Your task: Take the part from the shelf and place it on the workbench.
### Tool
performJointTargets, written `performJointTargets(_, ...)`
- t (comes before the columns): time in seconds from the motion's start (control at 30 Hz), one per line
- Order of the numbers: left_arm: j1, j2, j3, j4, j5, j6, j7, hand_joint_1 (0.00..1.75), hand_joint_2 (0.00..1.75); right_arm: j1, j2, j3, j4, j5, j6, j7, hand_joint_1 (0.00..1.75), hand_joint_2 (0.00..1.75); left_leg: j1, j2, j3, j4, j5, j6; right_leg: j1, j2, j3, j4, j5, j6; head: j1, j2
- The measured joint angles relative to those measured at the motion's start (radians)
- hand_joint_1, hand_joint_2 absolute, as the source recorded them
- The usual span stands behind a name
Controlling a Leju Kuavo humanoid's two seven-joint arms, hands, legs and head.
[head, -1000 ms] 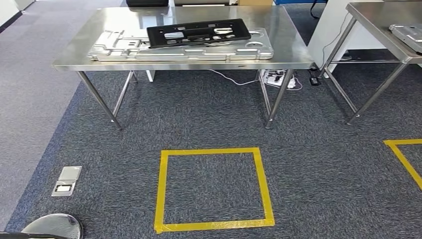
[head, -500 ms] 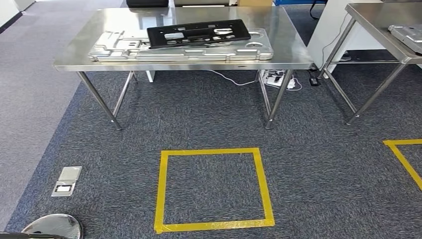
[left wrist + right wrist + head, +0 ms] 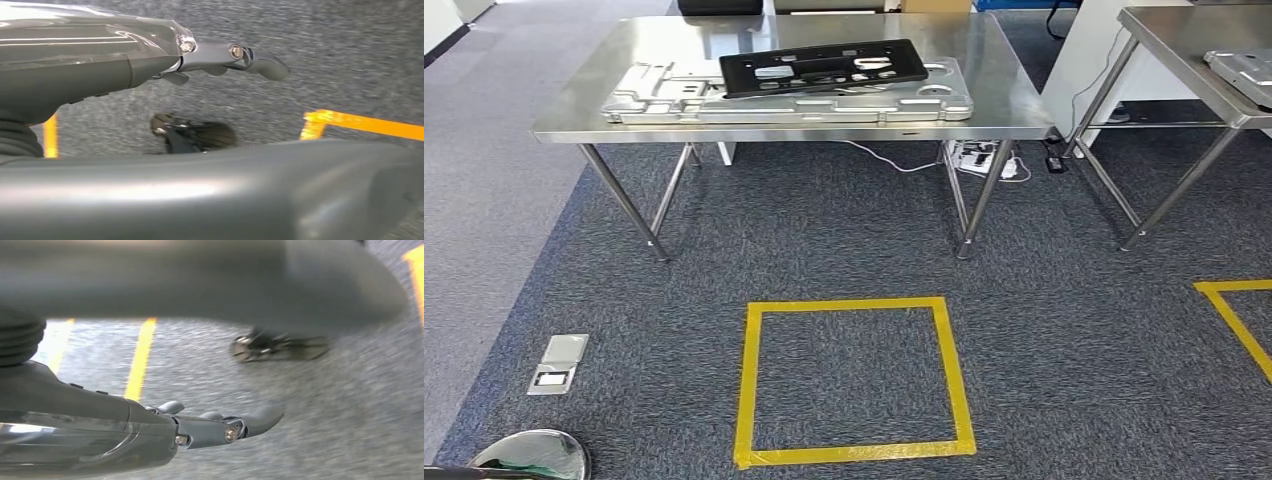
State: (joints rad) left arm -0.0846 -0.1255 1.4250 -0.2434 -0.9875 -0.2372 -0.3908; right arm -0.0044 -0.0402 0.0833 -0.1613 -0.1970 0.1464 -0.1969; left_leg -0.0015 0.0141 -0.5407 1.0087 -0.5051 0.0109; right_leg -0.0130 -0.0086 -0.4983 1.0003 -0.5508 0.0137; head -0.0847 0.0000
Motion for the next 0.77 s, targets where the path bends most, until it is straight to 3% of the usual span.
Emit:
performJointTargets(0.07,0.001,-0.002,0.000,0.000,0.000,0.026,0.034,0.00,1.75,0.001,-0.005,-0.007,0.000,-0.010,-0.029,0.061,0.00,1.31,0.000,0.000,0.000,0.000,0.000,0.000,0.000,0.000,0.000,0.000,0.000,0.000,0.000,0.000)
performJointTargets(0.1,0.002,-0.003,0.000,0.000,0.000,0.034,0.046,0.00,1.75,0.002,-0.007,-0.010,0.000,-0.014,-0.040,0.081,0.00,1.75,0.000,0.000,0.000,0.000,0.000,0.000,0.000,0.000,0.000,0.000,0.000,0.000,0.000,0.000)
performJointTargets(0.33,0.011,-0.006,-0.032,0.000,0.034,0.054,0.090,0.00,1.75,0.008,-0.014,-0.021,-0.002,-0.019,-0.065,0.115,0.00,1.75,0.000,0.000,0.000,0.000,0.000,0.000,0.000,0.000,0.000,0.000,0.000,0.000,0.000,0.000)
performJointTargets(0.77,0.067,0.016,-0.361,-0.018,0.290,0.105,0.171,0.00,1.75,0.041,-0.011,-0.036,-0.046,0.033,-0.085,0.135,0.00,1.75,0.000,0.000,-0.001,0.000,0.000,0.000,0.000,0.000,-0.001,0.000,0.000,0.000,0.000,0.000)
